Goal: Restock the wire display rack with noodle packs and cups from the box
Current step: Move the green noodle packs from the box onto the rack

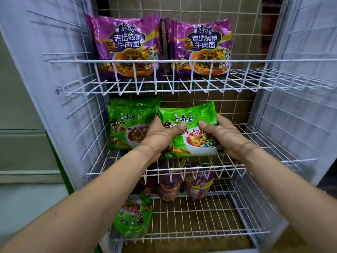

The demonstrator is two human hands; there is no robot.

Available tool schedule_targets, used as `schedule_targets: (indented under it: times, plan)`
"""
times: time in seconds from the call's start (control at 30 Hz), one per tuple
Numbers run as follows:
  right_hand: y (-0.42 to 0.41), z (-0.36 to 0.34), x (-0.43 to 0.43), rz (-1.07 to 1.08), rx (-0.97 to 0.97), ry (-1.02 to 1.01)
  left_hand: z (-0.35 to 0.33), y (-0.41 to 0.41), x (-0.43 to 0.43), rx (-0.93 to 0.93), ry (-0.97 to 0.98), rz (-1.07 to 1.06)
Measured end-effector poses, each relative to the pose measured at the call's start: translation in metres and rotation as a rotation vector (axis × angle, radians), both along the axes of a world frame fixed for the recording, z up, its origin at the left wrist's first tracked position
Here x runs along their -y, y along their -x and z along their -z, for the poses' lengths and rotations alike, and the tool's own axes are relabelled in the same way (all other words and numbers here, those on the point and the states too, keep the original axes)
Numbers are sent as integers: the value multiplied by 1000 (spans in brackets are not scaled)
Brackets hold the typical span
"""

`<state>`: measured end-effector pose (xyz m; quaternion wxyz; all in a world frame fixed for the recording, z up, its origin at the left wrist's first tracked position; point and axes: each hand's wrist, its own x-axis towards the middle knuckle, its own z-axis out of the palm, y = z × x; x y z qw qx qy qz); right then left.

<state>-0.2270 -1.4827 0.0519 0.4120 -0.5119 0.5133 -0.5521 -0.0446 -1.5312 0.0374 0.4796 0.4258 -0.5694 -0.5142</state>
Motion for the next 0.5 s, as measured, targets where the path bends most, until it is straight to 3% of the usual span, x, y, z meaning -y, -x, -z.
schedule_targets:
  times: [0.13,0.5]
  plan:
    - [10,0,21,31,-70,7,4,13,20,-21,5,-54]
    - [23,-1,65,48,-6,4,-4,33,43,8,86,-116]
